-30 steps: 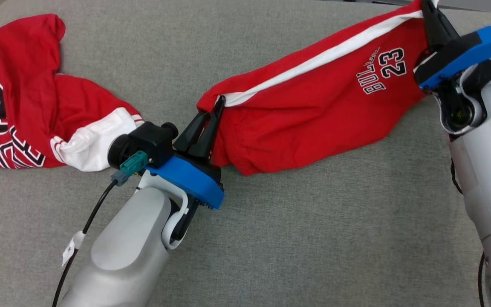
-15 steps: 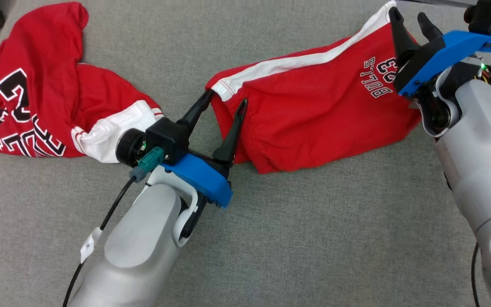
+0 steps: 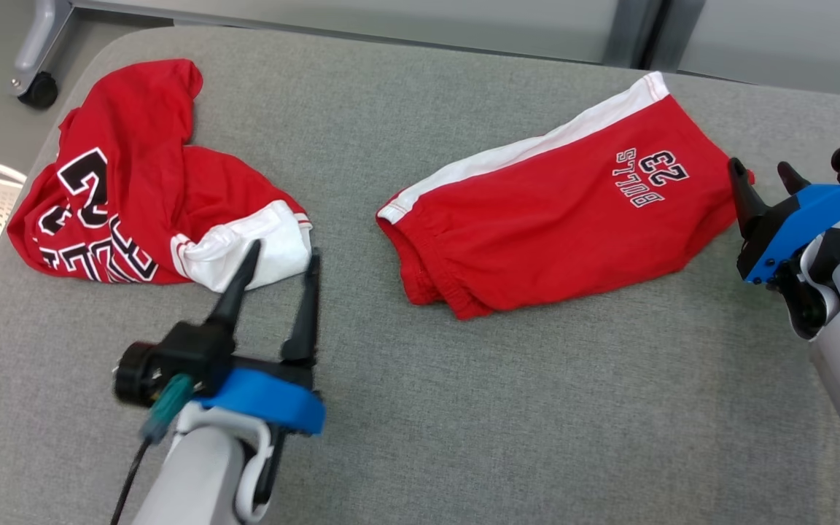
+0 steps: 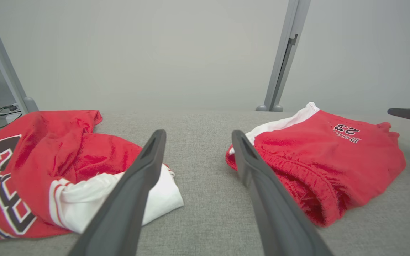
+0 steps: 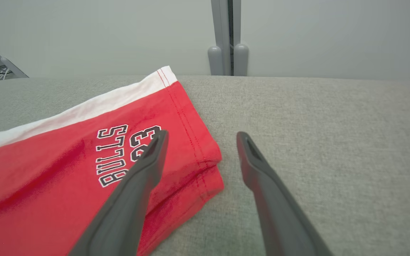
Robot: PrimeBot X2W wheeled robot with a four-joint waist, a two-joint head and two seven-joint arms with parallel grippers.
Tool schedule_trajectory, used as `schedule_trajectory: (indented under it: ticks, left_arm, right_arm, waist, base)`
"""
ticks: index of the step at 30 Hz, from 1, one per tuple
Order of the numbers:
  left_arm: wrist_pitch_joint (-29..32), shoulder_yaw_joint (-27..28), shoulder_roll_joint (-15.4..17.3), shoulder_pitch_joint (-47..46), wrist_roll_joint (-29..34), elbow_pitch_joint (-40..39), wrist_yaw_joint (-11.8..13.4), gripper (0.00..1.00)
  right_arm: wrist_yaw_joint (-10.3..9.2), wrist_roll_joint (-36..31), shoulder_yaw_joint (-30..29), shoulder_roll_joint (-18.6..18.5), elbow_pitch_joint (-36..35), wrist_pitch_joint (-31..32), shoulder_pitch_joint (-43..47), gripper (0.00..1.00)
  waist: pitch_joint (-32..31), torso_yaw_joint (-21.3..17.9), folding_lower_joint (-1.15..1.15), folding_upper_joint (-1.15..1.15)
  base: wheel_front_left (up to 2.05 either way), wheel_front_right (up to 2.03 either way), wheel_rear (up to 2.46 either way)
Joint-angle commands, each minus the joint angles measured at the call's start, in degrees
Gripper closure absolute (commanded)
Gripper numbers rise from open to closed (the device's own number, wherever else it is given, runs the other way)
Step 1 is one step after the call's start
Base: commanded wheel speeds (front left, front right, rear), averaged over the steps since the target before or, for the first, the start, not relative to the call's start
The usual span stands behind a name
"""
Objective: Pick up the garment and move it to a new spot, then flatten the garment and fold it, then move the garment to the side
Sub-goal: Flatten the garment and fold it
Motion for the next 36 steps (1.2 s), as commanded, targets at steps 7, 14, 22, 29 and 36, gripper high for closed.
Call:
schedule_trajectory:
  ticks: [7, 14, 22, 29, 36]
  left_arm:
    - [-0.19, 10.83, -1.46, 9.74, 6.37, -8.98, 3.98, 0.0]
    - [-0.19, 13.38, -3.31, 12.83, 9.57, -10.19, 3.08, 0.0]
    - [-0.19, 13.24, -4.3, 11.54, 10.57, -8.13, 1.97, 0.0]
    - [-0.19, 13.3, -4.41, 11.62, 10.77, -7.15, 2.13, 0.0]
    - [-0.19, 14.73, -4.42, 14.46, 12.03, -6.45, 1.74, 0.0]
  right_arm:
    - [0.03, 1.4, 1.34, -0.63, 2.34, -0.16, 1.66, 0.0]
    - [0.03, 1.59, 2.14, 0.02, 3.98, 0.45, 2.29, 0.0]
    - [0.03, 2.96, 1.61, 1.8, 5.45, 2.66, 2.26, 1.0]
    - [0.03, 6.17, 0.49, 2.73, 4.05, 0.44, 4.08, 1.0]
    - [0.02, 12.84, -0.15, 2.14, -2.65, -1.64, 12.17, 1.0]
  waist:
    - [1.25, 1.55, 0.02, 0.01]
    - [1.35, 2.26, 0.02, 0.01]
    - [1.7, 2.08, 0.02, 0.01]
    - [-0.56, 0.3, 0.02, 0.01]
    - [-6.0, -3.5, 0.02, 0.01]
  base:
    - [0.0, 0.0, 0.0]
    - [0.0, 0.0, 0.0]
    - [0.0, 0.0, 0.0]
    - [0.0, 0.0, 0.0]
    - [0.0, 0.0, 0.0]
